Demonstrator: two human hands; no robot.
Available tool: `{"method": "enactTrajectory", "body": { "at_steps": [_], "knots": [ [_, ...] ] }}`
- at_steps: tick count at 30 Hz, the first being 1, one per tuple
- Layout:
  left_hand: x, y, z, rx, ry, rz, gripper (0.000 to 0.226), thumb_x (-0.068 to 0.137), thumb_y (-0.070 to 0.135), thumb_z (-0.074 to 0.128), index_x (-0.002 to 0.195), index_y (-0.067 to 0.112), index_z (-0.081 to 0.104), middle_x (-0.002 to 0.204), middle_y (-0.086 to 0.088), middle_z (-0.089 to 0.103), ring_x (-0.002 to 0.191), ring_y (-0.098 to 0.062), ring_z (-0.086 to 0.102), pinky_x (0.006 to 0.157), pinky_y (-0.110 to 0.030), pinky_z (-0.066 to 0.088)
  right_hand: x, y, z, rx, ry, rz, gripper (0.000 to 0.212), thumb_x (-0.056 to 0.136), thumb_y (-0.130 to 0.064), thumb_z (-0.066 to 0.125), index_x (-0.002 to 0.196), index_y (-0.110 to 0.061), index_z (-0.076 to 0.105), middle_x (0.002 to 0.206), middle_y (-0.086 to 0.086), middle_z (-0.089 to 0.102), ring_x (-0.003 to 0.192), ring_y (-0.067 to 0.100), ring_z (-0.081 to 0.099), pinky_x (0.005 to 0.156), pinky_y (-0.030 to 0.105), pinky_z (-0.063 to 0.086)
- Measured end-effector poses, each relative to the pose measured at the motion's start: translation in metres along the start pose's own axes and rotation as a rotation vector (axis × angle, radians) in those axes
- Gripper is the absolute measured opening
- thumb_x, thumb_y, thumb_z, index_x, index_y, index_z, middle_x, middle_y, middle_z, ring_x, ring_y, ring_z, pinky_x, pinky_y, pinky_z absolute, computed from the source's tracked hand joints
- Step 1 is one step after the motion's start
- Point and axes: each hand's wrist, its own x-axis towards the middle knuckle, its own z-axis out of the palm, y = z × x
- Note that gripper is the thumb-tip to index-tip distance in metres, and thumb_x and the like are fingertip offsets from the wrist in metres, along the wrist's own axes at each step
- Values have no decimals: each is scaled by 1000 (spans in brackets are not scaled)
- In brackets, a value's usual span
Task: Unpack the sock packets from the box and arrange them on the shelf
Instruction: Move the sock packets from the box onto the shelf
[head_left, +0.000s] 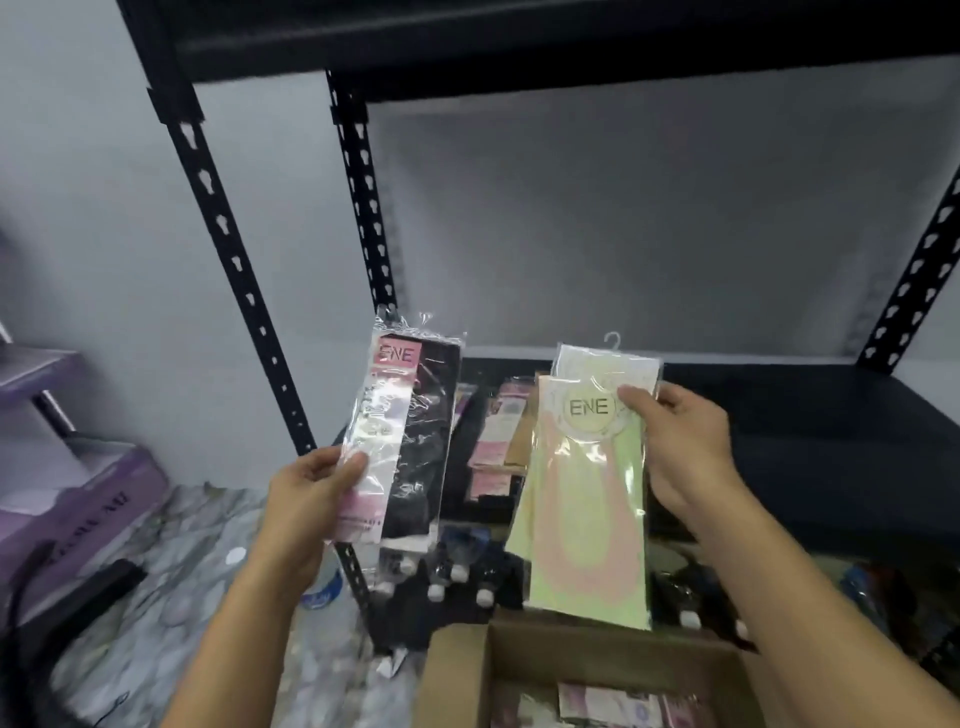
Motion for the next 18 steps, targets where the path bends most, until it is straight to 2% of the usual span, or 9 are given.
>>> {"method": "enactTrajectory", "body": {
  "at_steps": [3, 5, 8, 11, 13, 15, 16, 18],
  "knots": [
    [42, 17, 5, 25, -18, -91, 17, 90, 10, 65, 104, 1, 65, 93, -20, 73, 62, -26, 69, 45, -29, 54, 44, 0, 28, 20, -20, 68, 5, 85, -2, 66, 87, -5, 69, 86, 13, 73, 68, 23, 71, 64, 33, 58],
    [69, 20, 11, 13, -23, -163, 16, 90, 8, 64, 104, 0, 65, 91, -21, 73, 60, -26, 70, 50, -32, 57, 73, 5, 45, 35, -14, 126, 4, 86, -1, 65, 87, -4, 67, 84, 13, 71, 66, 23, 69, 61, 32, 57],
    [104, 15, 17, 57, 12, -222, 24, 89, 8, 67, 109, -4, 64, 95, -24, 72, 68, -31, 69, 65, -40, 58, 115, 21, 68, 75, 14, 208, 10, 87, 3, 62, 80, -4, 62, 80, 14, 67, 67, 25, 66, 67, 39, 58],
    [127, 5, 21, 108, 21, -263, 23, 89, 8, 67, 107, -5, 64, 91, -25, 72, 68, -33, 69, 65, -42, 58, 150, 47, 82, 29, 28, 273, 5, 85, 3, 65, 83, -1, 62, 87, 18, 68, 70, 29, 67, 71, 45, 57],
    [136, -4, 26, 191, 51, -223, 20, 89, 10, 67, 103, -4, 65, 88, -23, 73, 68, -32, 69, 68, -42, 58, 168, 68, 87, -59, 37, 308, 9, 83, 2, 68, 92, 2, 63, 97, 22, 69, 77, 32, 69, 73, 48, 58],
    [140, -11, 32, 441, 123, -86, 19, 88, 15, 69, 97, -1, 69, 88, -18, 73, 70, -29, 67, 70, -37, 56, 181, 86, 91, -187, 61, 296, 7, 83, 0, 69, 83, -1, 62, 101, 22, 69, 80, 32, 69, 71, 45, 59],
    [138, -12, 37, 564, 155, -17, 19, 87, 19, 69, 93, 1, 69, 88, -15, 73, 71, -28, 66, 66, -33, 52, 186, 93, 92, -260, 73, 275, 8, 83, 0, 69, 79, -2, 62, 101, 21, 70, 80, 31, 68, 67, 40, 59],
    [135, -12, 44, 726, 179, 59, 20, 87, 23, 67, 90, 3, 67, 88, -13, 71, 71, -26, 63, 56, -29, 44, 191, 103, 95, -410, 80, 226, 10, 84, -4, 69, 91, 3, 67, 103, 21, 70, 84, 31, 69, 68, 35, 57]
  ]
}}
